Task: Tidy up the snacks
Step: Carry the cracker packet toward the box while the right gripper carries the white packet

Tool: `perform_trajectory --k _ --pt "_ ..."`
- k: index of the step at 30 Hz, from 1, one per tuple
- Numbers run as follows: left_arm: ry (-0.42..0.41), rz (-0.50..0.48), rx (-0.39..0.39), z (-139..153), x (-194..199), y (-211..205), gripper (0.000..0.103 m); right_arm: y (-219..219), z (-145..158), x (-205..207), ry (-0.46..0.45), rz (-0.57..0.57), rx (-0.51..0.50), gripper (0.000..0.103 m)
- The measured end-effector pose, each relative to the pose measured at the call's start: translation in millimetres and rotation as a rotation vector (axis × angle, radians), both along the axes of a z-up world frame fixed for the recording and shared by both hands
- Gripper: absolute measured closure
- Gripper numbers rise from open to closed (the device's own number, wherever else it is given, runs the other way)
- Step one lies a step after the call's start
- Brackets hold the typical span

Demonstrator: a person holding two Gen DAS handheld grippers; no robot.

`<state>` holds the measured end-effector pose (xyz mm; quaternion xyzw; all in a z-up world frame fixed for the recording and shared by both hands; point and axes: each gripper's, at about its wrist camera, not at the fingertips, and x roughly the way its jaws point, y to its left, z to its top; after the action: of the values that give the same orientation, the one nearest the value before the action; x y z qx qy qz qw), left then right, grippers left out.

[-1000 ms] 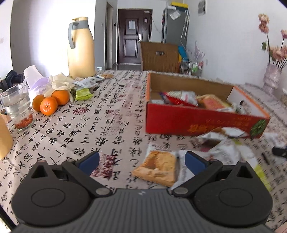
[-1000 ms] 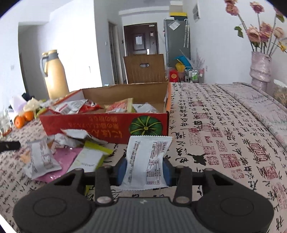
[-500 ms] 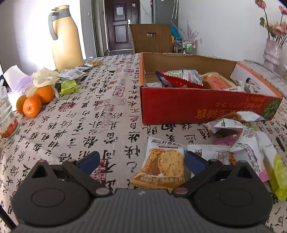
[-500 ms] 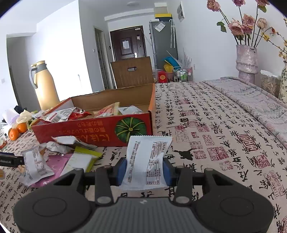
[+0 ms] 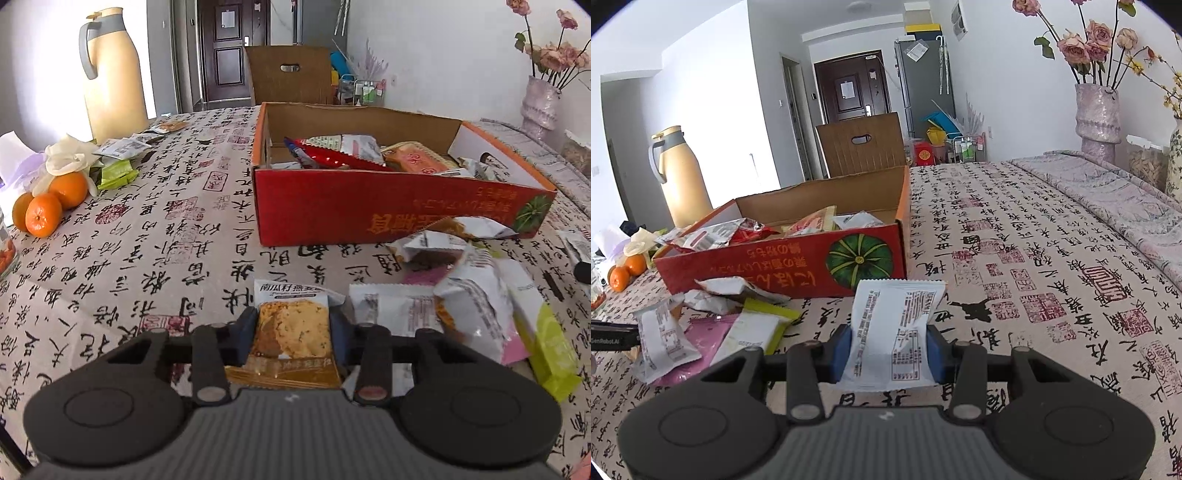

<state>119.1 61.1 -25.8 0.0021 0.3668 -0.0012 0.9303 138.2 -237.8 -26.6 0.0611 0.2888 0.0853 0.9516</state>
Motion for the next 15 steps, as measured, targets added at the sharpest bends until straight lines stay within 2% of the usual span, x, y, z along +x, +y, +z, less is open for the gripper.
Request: perform_trajectory --k 5,15 --pt "-0.023 0.023 0.0 3.1 -8.0 1.3 0.061 1.3 0.0 -1.8 -0.001 0.006 0.003 0.061" --pt "-0.118 0.044 -0.007 33.7 -16.8 5.5 0.061 7.1 10.1 -4.1 -0.035 0.019 0.008 0.061"
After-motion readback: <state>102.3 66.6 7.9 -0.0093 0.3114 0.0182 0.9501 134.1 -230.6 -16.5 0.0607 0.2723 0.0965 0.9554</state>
